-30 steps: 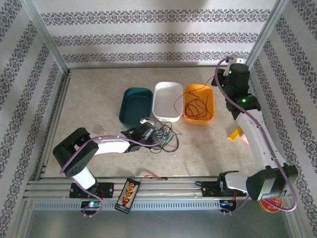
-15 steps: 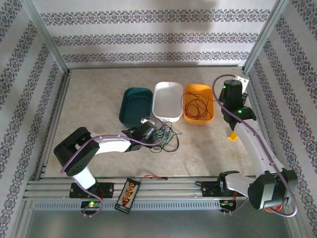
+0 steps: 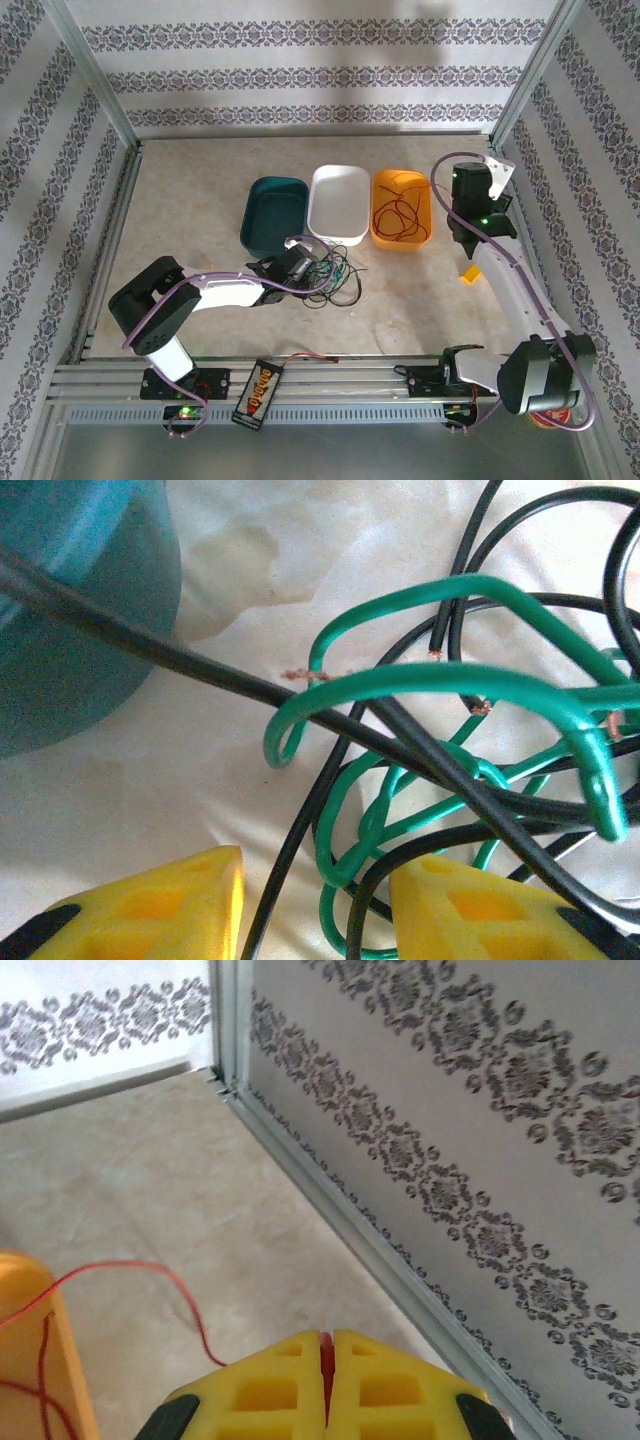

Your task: Untangle the cables

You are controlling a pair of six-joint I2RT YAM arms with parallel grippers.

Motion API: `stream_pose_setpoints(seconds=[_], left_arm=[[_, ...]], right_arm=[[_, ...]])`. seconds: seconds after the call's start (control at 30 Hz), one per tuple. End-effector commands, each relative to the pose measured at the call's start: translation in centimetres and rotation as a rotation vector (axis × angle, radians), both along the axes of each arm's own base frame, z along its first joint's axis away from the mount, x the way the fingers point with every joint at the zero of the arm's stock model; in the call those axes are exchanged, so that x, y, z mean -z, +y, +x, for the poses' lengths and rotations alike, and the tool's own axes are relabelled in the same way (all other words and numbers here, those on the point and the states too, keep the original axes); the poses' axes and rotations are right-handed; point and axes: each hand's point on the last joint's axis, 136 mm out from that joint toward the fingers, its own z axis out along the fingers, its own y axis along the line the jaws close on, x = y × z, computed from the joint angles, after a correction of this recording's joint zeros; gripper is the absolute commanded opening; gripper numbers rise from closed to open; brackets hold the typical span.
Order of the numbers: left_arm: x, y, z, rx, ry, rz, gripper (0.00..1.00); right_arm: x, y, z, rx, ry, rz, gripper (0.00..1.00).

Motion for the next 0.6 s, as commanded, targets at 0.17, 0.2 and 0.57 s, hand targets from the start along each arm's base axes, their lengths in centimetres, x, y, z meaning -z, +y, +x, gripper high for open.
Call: stream_pose_setpoints(seconds=[0.17, 0.2, 0.57], left_arm=[[0.4, 0.0, -0.2, 0.010, 0.016, 0.014, 0.43], [0.4, -0.1, -0.2, 0.011, 0.017, 0.015, 0.43], [0.6, 0.0, -0.2, 0.007, 0.017, 0.012, 0.42]], right_arm=[[-4.5, 4.1, 1.2, -0.133, -0.137, -0.010, 0.00], [-5.5, 4.8, 1.3, -0.160, -0.170, -0.008, 0.00], [-13.5, 13.1, 1.4, -0.486, -0.386, 0.048, 0.00]])
